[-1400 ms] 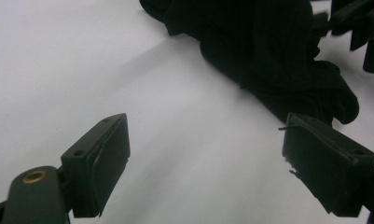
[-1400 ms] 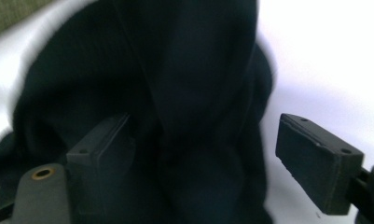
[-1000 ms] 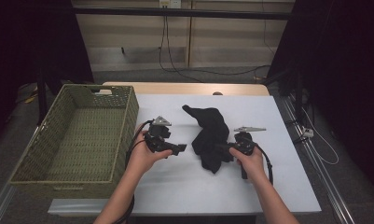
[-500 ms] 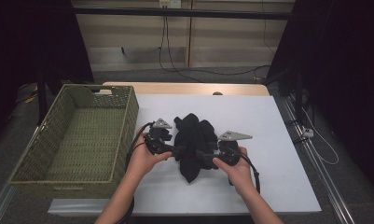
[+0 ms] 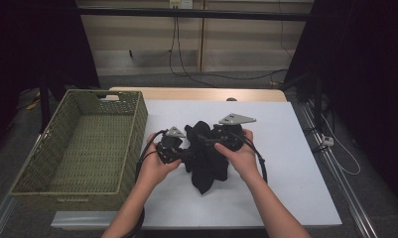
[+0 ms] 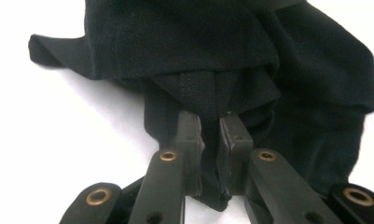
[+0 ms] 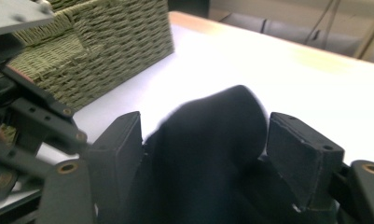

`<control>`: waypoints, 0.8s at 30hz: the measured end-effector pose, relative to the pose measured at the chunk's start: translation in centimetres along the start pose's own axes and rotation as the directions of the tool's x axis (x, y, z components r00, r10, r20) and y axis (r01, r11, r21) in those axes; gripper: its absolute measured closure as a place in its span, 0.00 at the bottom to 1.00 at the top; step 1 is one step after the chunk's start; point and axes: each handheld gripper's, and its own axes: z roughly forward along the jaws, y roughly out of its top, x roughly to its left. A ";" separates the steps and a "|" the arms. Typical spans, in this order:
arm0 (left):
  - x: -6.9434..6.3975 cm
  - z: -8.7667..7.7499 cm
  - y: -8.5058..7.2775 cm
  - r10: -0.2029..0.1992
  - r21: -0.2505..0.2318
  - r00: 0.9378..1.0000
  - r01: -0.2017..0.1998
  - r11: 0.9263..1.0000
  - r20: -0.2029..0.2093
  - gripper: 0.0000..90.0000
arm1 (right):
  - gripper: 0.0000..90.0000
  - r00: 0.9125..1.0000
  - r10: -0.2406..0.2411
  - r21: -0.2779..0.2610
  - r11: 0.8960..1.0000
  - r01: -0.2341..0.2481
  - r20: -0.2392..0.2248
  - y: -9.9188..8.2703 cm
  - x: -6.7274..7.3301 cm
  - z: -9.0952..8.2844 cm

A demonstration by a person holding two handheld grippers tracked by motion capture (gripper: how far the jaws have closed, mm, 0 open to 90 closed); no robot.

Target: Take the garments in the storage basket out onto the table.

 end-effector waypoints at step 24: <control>0.4 0.0 0.2 -0.056 -0.042 0.997 0.054 0.998 -0.049 0.31 | 0.84 0.942 0.220 -0.006 0.974 -0.225 0.252 -7.5 -8.7 -4.9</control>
